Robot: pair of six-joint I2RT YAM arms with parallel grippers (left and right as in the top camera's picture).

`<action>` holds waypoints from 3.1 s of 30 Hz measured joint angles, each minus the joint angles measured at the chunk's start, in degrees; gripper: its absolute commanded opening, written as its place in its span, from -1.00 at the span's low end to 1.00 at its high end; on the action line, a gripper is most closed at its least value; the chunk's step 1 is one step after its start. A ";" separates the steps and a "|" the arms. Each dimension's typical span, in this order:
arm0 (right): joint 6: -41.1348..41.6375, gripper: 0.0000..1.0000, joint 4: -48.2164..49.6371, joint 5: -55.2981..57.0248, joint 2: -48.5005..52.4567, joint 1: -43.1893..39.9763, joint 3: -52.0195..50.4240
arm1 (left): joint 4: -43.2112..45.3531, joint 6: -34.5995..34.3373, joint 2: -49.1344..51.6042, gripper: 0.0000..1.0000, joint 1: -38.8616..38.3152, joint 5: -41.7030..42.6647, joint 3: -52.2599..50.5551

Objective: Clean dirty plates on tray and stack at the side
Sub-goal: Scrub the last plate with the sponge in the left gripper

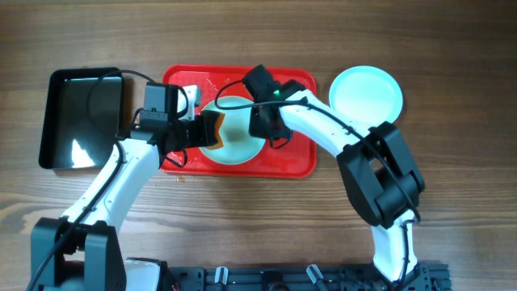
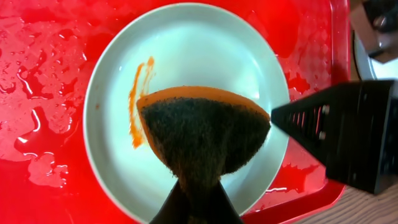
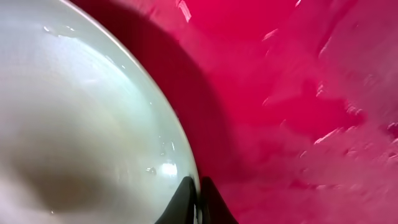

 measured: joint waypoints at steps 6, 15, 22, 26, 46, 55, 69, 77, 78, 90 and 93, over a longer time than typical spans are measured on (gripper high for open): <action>-3.98 -0.92 1.03 -1.25 0.02 -1.03 -0.15 | 1.95 -0.09 0.00 -0.92 -0.11 -0.20 0.00; -6.45 -0.91 1.40 -2.38 0.02 -1.09 -0.26 | 7.15 -2.67 2.73 -0.92 -2.54 -0.22 0.00; -6.47 -0.91 1.36 -2.51 0.02 -1.09 -0.31 | 11.21 -7.13 8.50 -0.92 -3.58 -0.22 0.00; -6.47 -0.92 1.11 -2.86 0.02 -1.09 -0.31 | 12.61 -10.99 11.08 -0.92 -3.67 -0.22 0.00; -6.45 -0.92 0.68 -3.78 0.02 -1.09 -0.46 | 12.66 -11.87 15.10 -0.92 -8.79 -13.11 0.61; -7.45 -0.91 0.31 -4.46 0.02 -1.09 -0.46 | 11.52 -10.19 15.43 -0.92 -9.27 -34.69 1.38; -8.17 -0.91 -1.03 -5.40 0.00 -0.98 -0.46 | 11.63 -9.90 3.74 -0.92 -8.72 -35.69 0.44; -8.17 -0.91 -1.01 -5.38 0.00 -0.98 -0.46 | 14.56 -12.57 8.46 -0.92 -8.70 -22.36 0.44; -8.15 -0.91 -1.01 -5.38 0.00 -0.98 -0.46 | 14.88 -12.79 9.33 -0.92 -8.70 -20.94 0.44; -8.15 -0.91 -1.01 -5.42 0.00 -0.98 -0.46 | 17.59 -13.73 16.44 -0.92 -8.55 -13.62 0.83; -8.15 -0.91 -1.03 -5.44 0.00 -0.98 -0.46 | 15.63 -12.68 16.44 -0.92 -8.55 -15.54 1.31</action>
